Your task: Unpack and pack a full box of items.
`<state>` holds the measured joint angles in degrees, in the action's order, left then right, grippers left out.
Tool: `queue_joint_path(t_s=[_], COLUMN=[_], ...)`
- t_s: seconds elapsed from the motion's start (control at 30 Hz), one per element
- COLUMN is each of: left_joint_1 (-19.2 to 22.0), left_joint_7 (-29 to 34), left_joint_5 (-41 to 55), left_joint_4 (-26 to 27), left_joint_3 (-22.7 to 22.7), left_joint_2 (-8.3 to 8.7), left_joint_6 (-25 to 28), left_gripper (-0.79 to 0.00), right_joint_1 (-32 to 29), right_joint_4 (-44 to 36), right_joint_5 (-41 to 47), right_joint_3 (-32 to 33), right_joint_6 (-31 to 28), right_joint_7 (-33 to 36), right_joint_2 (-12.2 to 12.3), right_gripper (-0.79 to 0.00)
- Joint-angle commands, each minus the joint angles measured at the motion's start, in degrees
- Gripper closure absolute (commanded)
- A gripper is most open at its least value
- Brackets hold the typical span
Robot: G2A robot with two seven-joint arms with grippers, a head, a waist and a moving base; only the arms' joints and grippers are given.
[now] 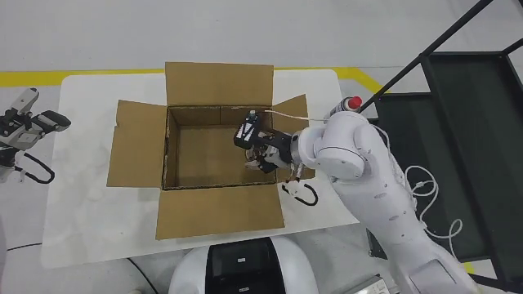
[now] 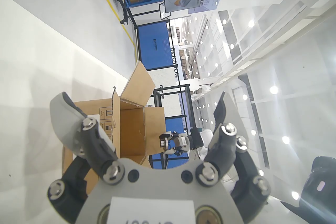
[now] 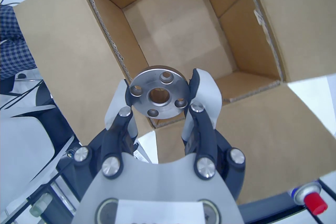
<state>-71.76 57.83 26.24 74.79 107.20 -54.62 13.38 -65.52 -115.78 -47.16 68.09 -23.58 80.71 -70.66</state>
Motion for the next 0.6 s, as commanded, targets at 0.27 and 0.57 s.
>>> queue_joint_path(t_s=[0.27,0.57], left_joint_1=[0.0,0.0], left_joint_7=[0.0,0.0], left_joint_5=[0.0,0.0], left_joint_4=[0.0,0.0], left_joint_3=[0.0,0.0], left_joint_2=[0.0,0.0], left_joint_6=[0.0,0.0], left_gripper=[-0.785,-0.785], right_joint_1=[-11.24,-11.24], right_joint_4=[-9.65,-9.65], right_joint_5=[3.06,3.06], right_joint_3=[10.91,10.91], right_joint_6=[-0.14,-0.14], right_joint_7=[-0.15,-0.15], right_joint_2=[4.95,4.95], right_gripper=[0.0,0.0])
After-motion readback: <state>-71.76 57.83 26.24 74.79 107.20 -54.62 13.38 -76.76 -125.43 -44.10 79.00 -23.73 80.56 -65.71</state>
